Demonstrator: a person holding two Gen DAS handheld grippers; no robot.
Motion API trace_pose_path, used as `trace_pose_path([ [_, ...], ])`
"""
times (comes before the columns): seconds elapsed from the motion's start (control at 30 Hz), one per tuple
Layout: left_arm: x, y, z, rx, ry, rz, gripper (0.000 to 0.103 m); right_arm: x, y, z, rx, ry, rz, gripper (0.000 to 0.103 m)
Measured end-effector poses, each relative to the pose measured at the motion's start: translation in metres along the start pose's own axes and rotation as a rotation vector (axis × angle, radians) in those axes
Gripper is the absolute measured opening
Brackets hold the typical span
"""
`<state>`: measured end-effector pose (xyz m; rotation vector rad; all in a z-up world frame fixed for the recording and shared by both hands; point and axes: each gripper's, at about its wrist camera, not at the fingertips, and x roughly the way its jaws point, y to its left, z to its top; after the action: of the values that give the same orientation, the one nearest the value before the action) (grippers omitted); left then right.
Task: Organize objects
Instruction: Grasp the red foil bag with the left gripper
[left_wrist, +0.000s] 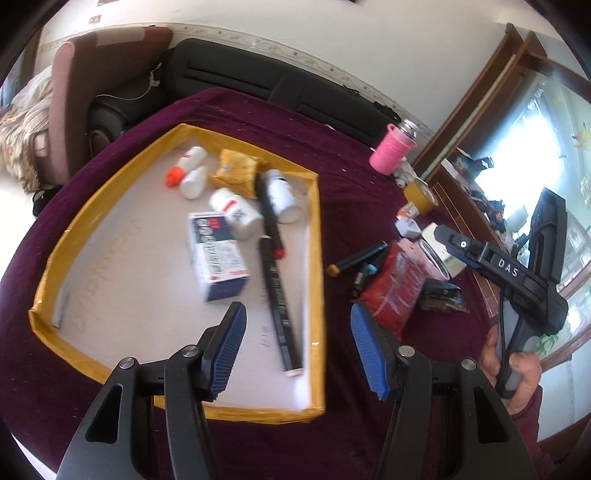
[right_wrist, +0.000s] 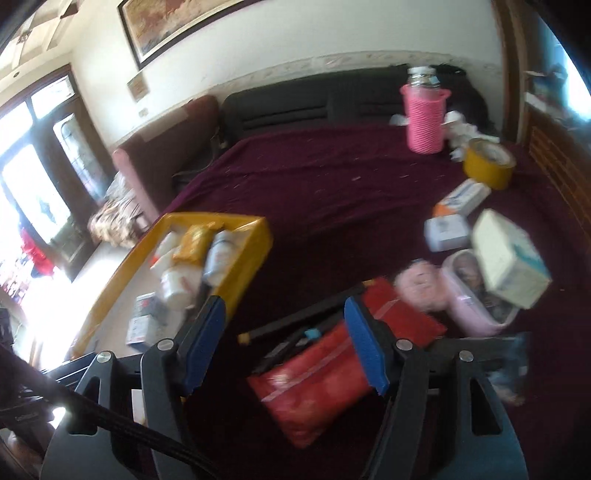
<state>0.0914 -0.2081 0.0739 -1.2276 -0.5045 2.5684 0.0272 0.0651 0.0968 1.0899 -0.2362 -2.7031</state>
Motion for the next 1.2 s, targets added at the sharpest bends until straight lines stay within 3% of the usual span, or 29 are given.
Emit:
trace_pose_path([
  [0.27,0.036,-0.068,0.002,0.11,0.058,0.049,0.053,-0.024,-0.105,0.005,0.07,-0.1,-0.185,0.066],
  [0.37,0.057,-0.09,0.006,0.141,0.091,0.066,0.053,-0.032,-0.144,-0.004,0.167,-0.166,-0.192,0.066],
  [0.53,0.092,-0.12,0.014,0.221,0.123,0.09,0.053,-0.027,-0.186,-0.005,0.319,-0.137,-0.162,0.066],
  [0.77,0.149,-0.149,-0.004,0.42,0.227,0.131,0.053,-0.014,-0.186,-0.003,0.319,-0.083,-0.138,0.067],
  [0.83,0.155,-0.159,-0.007,0.505,0.209,0.148,0.06,-0.011,-0.185,-0.005,0.311,-0.075,-0.139,0.067],
  [0.93,0.163,-0.172,-0.008,0.589,0.206,0.144,0.06,-0.013,-0.181,-0.009,0.303,-0.077,-0.149,0.067],
  [1.03,0.177,-0.184,-0.01,0.658,0.206,0.191,0.06,-0.014,-0.181,-0.012,0.309,-0.072,-0.149,0.067],
  [1.13,0.192,-0.189,-0.011,0.66,0.189,0.21,0.061,-0.012,-0.182,-0.011,0.304,-0.068,-0.161,0.067],
  [1.2,0.192,-0.189,-0.012,0.641,0.193,0.196,0.053,-0.011,-0.182,-0.011,0.302,-0.068,-0.167,0.067],
])
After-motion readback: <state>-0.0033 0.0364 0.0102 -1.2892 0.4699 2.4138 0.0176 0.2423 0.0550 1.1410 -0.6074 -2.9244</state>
